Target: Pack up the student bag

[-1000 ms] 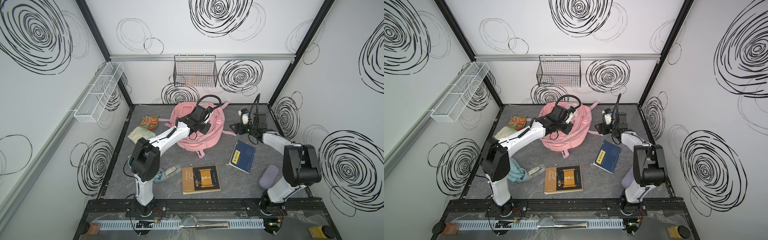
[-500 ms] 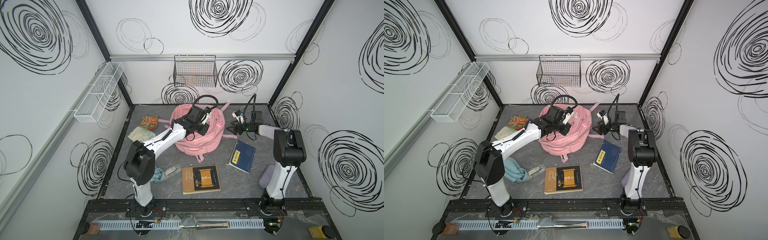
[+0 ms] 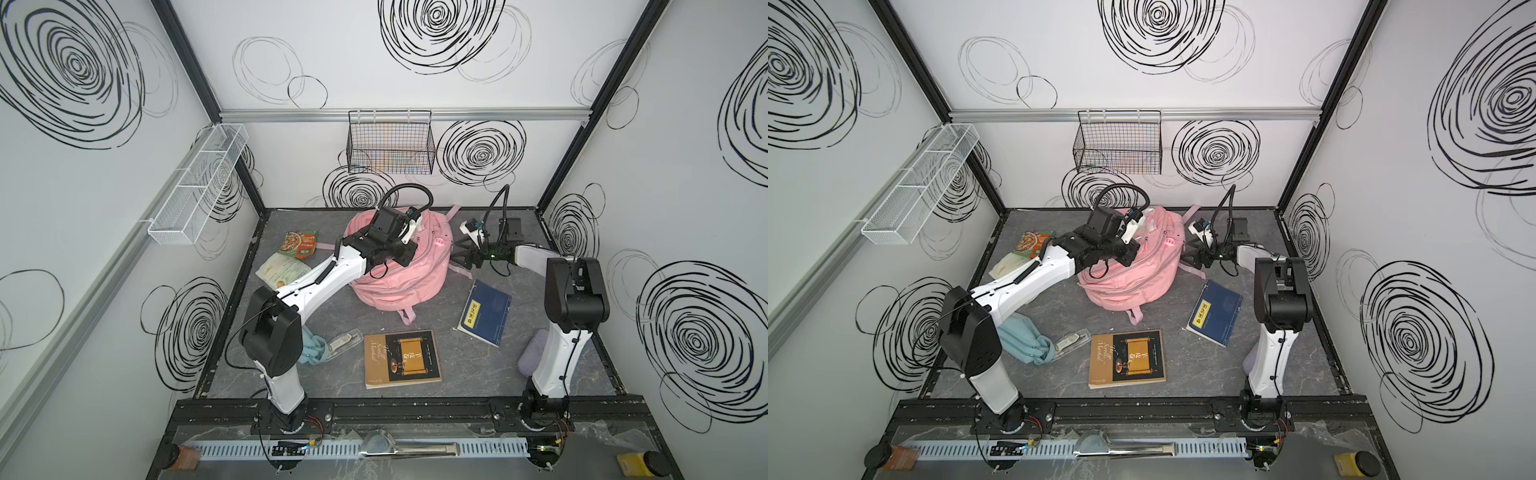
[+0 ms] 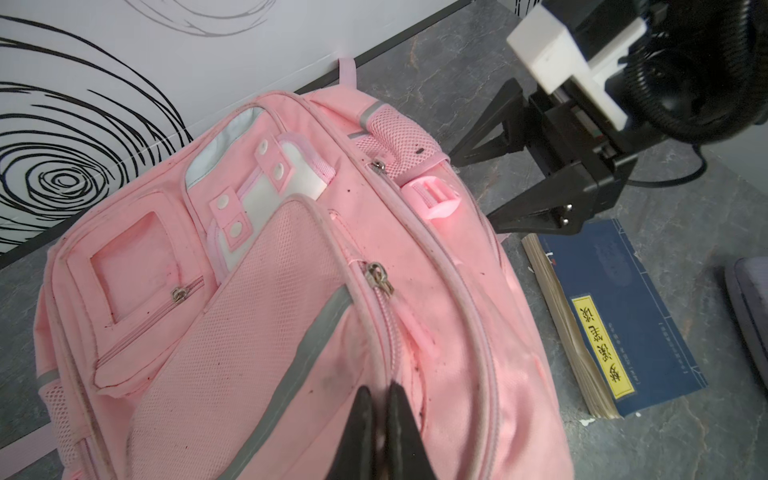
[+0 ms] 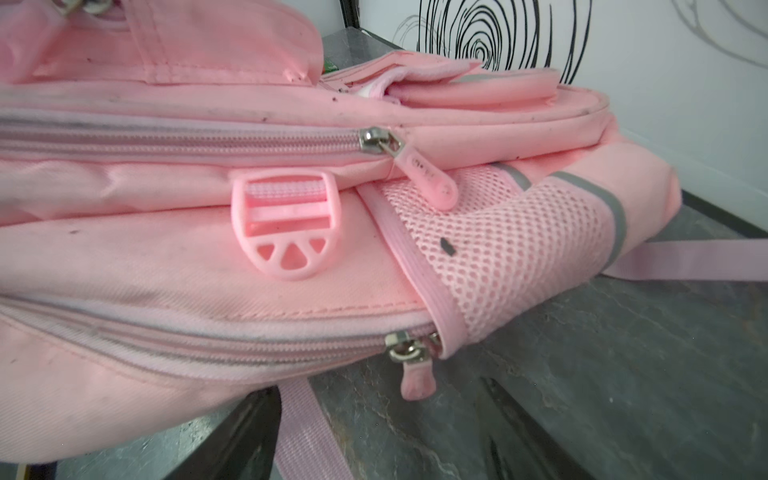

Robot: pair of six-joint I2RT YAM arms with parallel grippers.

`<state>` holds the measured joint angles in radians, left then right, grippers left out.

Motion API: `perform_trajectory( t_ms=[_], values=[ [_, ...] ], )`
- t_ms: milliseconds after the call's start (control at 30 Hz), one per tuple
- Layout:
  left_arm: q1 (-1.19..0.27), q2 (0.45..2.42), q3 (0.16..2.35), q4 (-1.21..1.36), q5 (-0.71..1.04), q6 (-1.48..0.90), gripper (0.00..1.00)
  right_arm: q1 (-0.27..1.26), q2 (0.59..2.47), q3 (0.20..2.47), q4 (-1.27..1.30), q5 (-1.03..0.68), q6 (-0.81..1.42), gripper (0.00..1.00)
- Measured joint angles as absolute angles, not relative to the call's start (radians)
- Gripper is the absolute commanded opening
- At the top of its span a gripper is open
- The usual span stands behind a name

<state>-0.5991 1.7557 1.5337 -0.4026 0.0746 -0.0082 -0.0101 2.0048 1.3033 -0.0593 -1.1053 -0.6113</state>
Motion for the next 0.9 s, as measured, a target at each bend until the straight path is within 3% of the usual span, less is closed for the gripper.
perform_trajectory(
  t_ms=[733,900],
  values=[
    [-0.597,1.740,1.534,-0.411,0.117,-0.007,0.00,-0.002,2.218,1.596,-0.459,-1.164,-0.893,0.69],
    [-0.597,1.740,1.534,-0.411,0.125,-0.008,0.00,0.000,2.257,1.676,-0.537,-1.168,-0.949,0.58]
  ],
)
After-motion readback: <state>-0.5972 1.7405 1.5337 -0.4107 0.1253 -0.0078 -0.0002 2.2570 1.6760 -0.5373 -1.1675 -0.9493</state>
